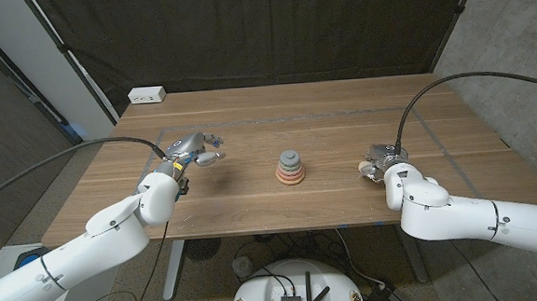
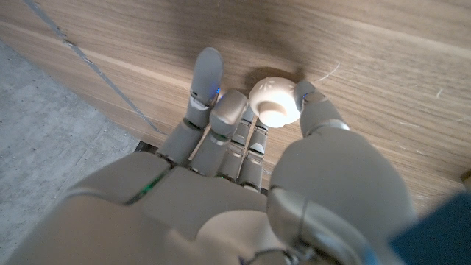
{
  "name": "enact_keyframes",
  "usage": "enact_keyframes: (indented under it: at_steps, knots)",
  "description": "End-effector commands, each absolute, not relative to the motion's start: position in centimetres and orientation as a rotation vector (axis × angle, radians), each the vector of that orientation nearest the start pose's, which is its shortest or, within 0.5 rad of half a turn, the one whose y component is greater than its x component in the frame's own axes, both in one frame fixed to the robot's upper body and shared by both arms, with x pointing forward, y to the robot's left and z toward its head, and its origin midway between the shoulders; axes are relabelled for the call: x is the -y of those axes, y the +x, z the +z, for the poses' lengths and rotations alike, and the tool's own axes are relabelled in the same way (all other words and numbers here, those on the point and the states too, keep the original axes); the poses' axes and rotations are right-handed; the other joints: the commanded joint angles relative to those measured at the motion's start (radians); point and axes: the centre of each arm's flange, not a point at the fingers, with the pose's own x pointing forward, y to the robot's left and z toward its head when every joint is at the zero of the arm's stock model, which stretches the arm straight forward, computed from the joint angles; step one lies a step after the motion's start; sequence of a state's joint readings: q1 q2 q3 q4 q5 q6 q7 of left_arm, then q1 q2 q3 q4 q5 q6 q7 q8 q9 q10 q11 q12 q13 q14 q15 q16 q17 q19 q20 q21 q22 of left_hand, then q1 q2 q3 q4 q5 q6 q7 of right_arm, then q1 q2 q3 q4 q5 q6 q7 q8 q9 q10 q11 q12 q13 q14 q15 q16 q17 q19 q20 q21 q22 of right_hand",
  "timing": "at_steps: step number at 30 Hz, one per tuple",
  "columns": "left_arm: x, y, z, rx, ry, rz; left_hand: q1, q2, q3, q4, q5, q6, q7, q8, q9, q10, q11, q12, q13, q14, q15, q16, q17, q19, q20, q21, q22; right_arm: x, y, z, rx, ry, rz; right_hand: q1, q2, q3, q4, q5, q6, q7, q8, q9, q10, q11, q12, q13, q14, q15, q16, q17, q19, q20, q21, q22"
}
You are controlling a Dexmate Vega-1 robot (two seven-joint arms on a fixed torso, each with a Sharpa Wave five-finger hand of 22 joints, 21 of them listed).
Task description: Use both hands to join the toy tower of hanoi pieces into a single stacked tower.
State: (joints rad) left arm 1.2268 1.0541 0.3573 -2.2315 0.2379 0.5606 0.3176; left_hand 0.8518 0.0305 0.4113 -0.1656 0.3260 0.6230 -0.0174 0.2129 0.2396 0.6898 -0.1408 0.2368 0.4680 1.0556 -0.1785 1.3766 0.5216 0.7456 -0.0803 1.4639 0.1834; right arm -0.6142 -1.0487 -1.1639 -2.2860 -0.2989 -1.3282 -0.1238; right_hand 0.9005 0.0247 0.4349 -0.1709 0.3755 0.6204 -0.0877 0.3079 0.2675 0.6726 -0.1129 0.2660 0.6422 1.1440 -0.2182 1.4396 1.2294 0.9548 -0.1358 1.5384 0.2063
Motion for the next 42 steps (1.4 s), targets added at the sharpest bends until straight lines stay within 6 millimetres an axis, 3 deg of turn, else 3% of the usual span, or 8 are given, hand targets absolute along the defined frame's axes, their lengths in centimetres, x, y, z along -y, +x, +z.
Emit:
enact_keyframes:
  at_steps: [1, 21, 42]
  knots:
    - [-27.5, 49.7, -2.6, 0.503, 1.2, 0.212, 0.002, 0.004, 0.008, -0.002, 0.005, 0.009, 0.0, 0.003, 0.003, 0.006, 0.0, 0.0, 0.004, -0.005, -0.042, 0.01, 0.003, 0.008, -0.124, 0.0, 0.002, 24.0, 51.2, -7.4, -0.004, -1.501, -0.274, 0.02, 0.03, 0.015, 0.008, 0.009, 0.019, -0.011, 0.006, 0.004, 0.068, -0.063, -0.003, 0.007, 0.006, 0.001, 0.012, 0.003, 0.006, -0.082, 0.001, 0.0]
    - [-27.6, 50.0, -2.7, 0.499, 1.19, 0.213, 0.006, 0.003, 0.014, -0.004, 0.005, 0.016, -0.002, 0.004, 0.004, 0.015, -0.002, 0.0, 0.006, -0.005, -0.042, 0.012, 0.003, 0.008, -0.124, 0.001, 0.003, 22.9, 48.9, -4.7, 0.082, -1.522, -0.293, 0.009, 0.03, 0.028, 0.011, 0.019, 0.042, -0.016, 0.013, 0.001, 0.09, -0.062, -0.012, 0.014, 0.002, 0.001, 0.03, 0.001, 0.007, -0.081, -0.002, 0.002]
    - [-28.0, 49.9, -2.6, 0.506, 1.185, 0.224, 0.007, 0.003, 0.02, -0.004, 0.004, 0.022, -0.001, 0.003, 0.006, 0.018, -0.005, -0.003, 0.009, -0.007, -0.042, 0.014, 0.003, 0.008, -0.124, 0.002, 0.004, 21.6, 47.7, -3.4, 0.208, -1.513, -0.215, 0.002, 0.031, 0.041, 0.01, 0.027, 0.049, -0.016, 0.014, -0.002, 0.104, -0.064, -0.021, 0.024, -0.004, 0.001, 0.046, 0.001, 0.006, -0.082, -0.007, -0.001]
